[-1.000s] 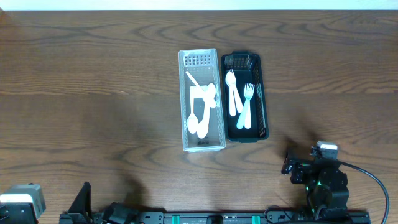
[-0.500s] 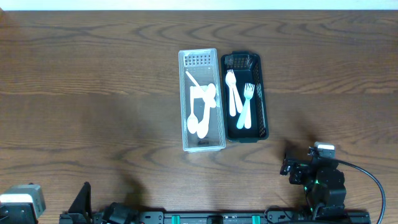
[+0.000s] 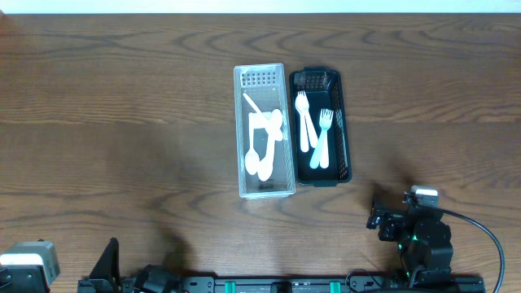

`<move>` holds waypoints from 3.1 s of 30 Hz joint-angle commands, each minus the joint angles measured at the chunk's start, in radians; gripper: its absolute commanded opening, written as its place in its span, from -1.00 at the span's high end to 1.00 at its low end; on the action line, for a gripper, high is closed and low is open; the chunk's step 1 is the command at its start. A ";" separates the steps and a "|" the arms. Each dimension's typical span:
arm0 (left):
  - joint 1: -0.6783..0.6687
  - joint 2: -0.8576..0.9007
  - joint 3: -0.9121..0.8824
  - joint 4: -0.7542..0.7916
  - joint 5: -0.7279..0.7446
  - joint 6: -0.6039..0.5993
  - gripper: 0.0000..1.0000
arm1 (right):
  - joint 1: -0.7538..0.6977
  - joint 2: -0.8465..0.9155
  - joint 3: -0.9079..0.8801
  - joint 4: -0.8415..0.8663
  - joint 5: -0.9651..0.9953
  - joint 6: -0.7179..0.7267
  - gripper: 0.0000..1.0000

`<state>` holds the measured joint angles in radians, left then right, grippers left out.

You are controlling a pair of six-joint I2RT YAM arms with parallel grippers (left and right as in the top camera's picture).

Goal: Pack container

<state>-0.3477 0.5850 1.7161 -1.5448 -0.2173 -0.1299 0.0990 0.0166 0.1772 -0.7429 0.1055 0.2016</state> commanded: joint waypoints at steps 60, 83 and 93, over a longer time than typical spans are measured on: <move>0.377 -0.496 -1.459 1.244 0.277 0.043 -0.96 | -0.008 -0.011 -0.014 0.002 0.003 0.011 -0.99; 0.364 -0.583 -1.582 1.244 0.278 0.043 -0.96 | -0.008 -0.011 -0.014 0.002 0.003 0.011 -0.99; 0.364 -0.583 -1.582 1.206 0.278 0.043 -0.96 | -0.008 -0.011 -0.014 0.002 0.003 0.011 -0.98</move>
<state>0.0204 0.0109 0.1390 -0.3237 0.0536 -0.0788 0.0990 0.0162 0.1753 -0.7422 0.1047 0.2016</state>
